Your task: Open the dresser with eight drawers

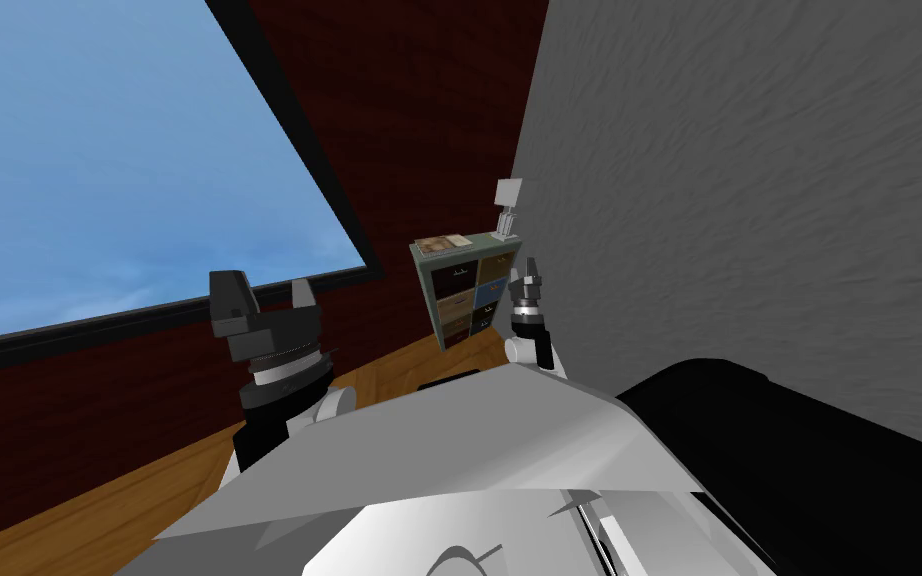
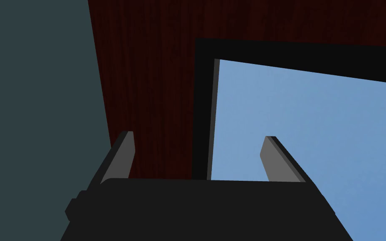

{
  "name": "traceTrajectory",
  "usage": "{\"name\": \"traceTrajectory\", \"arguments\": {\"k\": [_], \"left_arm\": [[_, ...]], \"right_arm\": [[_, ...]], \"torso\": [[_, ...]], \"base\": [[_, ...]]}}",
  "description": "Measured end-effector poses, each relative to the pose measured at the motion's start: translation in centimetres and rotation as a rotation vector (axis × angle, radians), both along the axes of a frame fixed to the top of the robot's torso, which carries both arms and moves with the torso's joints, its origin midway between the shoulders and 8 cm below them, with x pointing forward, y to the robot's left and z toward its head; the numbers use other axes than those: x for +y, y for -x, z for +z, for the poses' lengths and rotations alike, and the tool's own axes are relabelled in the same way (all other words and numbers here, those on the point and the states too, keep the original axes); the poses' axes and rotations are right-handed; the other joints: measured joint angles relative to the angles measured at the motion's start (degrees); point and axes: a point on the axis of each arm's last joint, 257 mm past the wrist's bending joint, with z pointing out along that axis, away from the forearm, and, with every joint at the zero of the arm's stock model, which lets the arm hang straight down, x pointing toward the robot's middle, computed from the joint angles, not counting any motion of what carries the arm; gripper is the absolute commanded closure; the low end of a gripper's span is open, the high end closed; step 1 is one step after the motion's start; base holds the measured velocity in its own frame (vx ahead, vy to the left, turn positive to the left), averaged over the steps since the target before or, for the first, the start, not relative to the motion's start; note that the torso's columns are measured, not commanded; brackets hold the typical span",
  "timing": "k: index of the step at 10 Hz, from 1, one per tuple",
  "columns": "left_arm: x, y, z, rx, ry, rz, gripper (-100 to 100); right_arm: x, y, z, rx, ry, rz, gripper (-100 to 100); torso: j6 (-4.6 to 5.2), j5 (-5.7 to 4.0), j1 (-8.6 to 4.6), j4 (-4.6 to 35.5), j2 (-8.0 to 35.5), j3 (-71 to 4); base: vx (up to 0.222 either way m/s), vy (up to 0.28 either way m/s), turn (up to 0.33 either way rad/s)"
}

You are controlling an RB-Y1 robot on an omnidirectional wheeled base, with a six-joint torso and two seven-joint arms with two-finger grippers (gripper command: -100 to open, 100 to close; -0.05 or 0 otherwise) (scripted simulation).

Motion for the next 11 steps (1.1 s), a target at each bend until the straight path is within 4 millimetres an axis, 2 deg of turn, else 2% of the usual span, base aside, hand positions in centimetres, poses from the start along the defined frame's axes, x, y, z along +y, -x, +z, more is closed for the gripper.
{"name": "traceTrajectory", "arguments": {"k": [2,9,10,11], "left_arm": [[0.0,0.0,0.0,0.0,0.0,0.0,0],[0.0,0.01,0.01,0.0,0.0,0.0,0],[0.0,0.01,0.01,0.0,0.0,0.0,0],[0.0,0.0,0.0,0.0,0.0,0.0,0]], "right_arm": [[0.0,0.0,0.0,0.0,0.0,0.0,0],[0.0,0.01,0.02,0.0,0.0,0.0,0],[0.0,0.01,0.02,0.0,0.0,0.0,-100],[0.21,-0.07,0.01,0.007,0.034,0.006,-100]], "torso": [[0.0,0.0,0.0,6.0,6.0,-12.0],[0.0,0.0,0.0,35.4,35.4,-70.7],[0.0,0.0,0.0,39.6,39.6,-79.2],[0.0,0.01,0.02,41.5,41.5,-83.1]], "base": [[0.0,0.0,0.0],[0.0,0.0,0.0],[0.012,0.011,-0.01],[0.016,0.02,-0.018]]}}
